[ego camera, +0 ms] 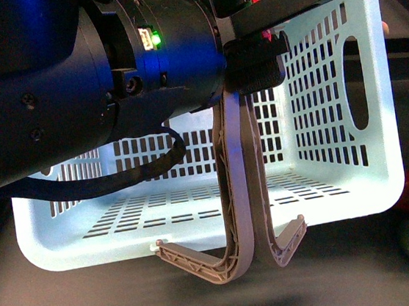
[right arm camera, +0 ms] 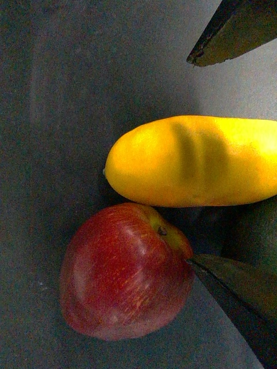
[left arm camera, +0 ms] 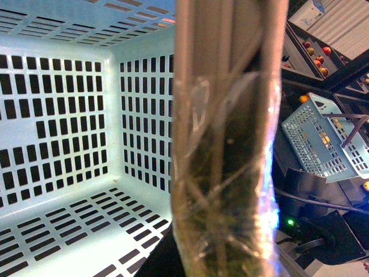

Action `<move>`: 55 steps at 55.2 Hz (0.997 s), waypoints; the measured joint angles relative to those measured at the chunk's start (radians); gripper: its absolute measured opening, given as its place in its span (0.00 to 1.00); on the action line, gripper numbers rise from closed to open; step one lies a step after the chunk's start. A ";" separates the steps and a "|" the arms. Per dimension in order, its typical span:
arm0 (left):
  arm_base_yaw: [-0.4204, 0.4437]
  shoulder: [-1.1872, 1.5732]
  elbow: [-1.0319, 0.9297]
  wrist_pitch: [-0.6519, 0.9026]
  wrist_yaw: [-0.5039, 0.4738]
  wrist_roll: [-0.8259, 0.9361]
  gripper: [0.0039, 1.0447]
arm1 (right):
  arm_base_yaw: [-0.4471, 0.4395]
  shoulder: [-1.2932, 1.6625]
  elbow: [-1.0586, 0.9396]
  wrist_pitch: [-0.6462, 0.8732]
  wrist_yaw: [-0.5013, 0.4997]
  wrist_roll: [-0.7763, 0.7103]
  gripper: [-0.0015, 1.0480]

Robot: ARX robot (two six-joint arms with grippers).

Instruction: Pick mango with right arm and hold basket with left

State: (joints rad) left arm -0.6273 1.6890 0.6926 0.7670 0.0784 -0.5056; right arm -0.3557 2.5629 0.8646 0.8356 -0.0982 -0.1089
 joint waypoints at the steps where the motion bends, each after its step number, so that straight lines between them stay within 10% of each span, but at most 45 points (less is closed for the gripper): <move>1: 0.000 0.000 0.000 0.000 0.000 0.000 0.05 | 0.002 0.008 0.008 -0.001 0.000 0.000 0.92; 41: 0.000 0.000 0.000 0.000 0.000 0.000 0.05 | 0.010 0.177 0.162 -0.034 0.061 0.029 0.92; 55: 0.000 0.000 0.000 0.000 0.000 0.000 0.05 | 0.006 0.179 0.154 -0.014 0.077 0.034 0.61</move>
State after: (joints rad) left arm -0.6273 1.6890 0.6926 0.7666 0.0788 -0.5056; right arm -0.3500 2.7419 1.0191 0.8211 -0.0216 -0.0750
